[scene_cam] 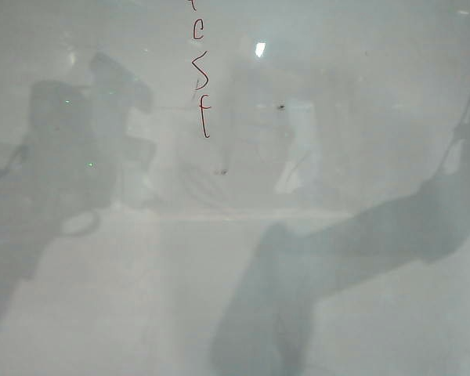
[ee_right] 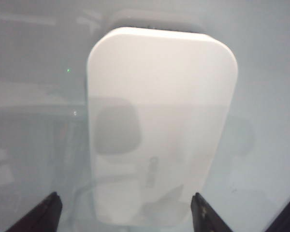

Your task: Grab the whiteboard eraser that is attached to the surface of the whiteboard and use it to clean the writing on the whiteboard.

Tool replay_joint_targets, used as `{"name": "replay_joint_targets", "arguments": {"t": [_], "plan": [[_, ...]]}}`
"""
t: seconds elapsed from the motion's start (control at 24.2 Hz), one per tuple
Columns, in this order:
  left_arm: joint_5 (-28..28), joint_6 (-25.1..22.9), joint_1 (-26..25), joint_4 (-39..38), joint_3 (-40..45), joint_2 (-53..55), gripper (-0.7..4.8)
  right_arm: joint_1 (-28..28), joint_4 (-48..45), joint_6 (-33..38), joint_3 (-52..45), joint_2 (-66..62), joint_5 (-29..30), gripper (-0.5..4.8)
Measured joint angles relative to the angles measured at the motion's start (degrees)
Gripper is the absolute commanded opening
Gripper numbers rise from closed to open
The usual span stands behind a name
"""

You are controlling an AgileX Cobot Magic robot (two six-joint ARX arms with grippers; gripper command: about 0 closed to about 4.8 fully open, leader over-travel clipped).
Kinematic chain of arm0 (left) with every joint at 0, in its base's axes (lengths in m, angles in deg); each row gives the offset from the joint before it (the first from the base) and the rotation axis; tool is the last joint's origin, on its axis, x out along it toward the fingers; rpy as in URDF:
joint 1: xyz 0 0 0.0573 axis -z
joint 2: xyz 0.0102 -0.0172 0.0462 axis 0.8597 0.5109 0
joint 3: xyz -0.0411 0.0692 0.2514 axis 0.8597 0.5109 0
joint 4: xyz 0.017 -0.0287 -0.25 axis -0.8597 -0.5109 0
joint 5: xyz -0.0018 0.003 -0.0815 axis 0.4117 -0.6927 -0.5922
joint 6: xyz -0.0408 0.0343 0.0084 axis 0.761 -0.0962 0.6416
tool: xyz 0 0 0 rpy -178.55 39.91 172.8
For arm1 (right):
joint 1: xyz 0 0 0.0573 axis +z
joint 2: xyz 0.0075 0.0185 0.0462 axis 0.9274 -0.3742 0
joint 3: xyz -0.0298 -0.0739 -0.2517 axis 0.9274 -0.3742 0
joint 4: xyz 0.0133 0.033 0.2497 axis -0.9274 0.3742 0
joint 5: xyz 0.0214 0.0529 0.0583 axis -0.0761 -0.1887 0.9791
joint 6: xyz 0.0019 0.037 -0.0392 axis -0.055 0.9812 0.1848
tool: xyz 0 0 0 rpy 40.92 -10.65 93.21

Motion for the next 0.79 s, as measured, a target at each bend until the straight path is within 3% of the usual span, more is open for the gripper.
{"name": "replay_joint_targets", "arguments": {"t": [0.79], "plan": [[0.0, 0.0, 0.0, -0.1, 0.0, 0.0, -0.02, 0.1, -1.9, 0.0, 6.3, -7.6, 1.4, 3.68]]}}
